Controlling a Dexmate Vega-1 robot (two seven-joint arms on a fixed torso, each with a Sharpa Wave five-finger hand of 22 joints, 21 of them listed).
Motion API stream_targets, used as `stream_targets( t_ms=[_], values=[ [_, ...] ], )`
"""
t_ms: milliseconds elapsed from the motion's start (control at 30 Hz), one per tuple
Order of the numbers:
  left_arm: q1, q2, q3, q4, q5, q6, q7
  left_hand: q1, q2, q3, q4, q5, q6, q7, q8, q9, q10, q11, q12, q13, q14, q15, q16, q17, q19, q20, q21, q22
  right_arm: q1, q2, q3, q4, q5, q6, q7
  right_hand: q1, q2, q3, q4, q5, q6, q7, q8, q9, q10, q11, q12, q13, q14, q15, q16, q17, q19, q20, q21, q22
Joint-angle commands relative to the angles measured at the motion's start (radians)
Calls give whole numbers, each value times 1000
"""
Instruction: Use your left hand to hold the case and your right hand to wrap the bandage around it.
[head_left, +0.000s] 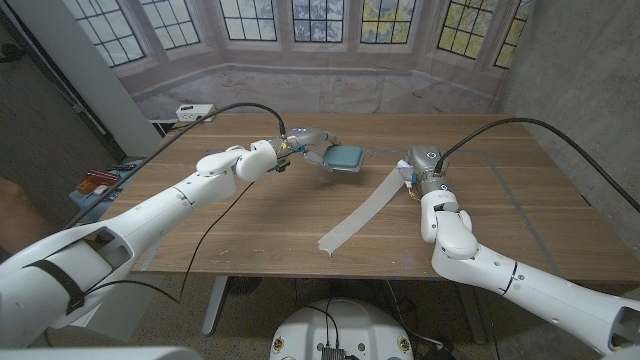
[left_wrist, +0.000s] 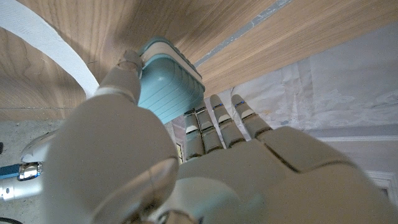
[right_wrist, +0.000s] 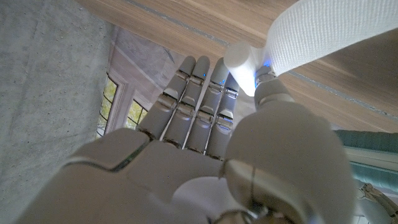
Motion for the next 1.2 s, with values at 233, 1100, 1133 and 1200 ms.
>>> stream_targets(
  t_ms=[233,1100,1133,1200],
  values=[
    [11,1,-5,-28,5,10,-6,-4,54,5,4,8,126,-48,311,2,68,-59,2,2,5,-2,-3,3,-1,0,-3,3,-24,17,36,-5,-70,41,9,10,3,5,1,4,9,0,-4,3,8,-2,4,2,10,-113,-5,4,9,-7,-1,4],
    [31,13,-15,-67,11,15,-15,-4,55,7,3,9,123,-50,318,-2,69,-59,-1,5,5,-2,-4,2,-1,0,-3,3,-34,57,74,29,-115,122,-6,14,4,4,2,3,13,-1,-6,4,11,-2,6,6,13,-114,-6,13,10,-7,-3,5],
    [32,13,-16,-69,11,16,-16,-5,55,7,3,9,124,-49,319,-2,68,-59,-2,6,5,-2,-4,2,-2,-1,-3,3,-32,58,75,31,-118,124,-5,14,4,4,2,3,14,0,-6,4,11,-3,6,6,13,-114,-6,13,10,-8,-3,5],
    [33,14,-17,-71,10,17,-18,-5,54,7,3,9,124,-50,319,-2,68,-59,-2,6,5,-3,-5,2,-2,0,-3,3,-30,61,76,35,-119,131,-5,16,4,4,2,3,14,0,-6,4,11,-5,6,6,15,-115,-6,14,10,-8,-3,5]
  ],
)
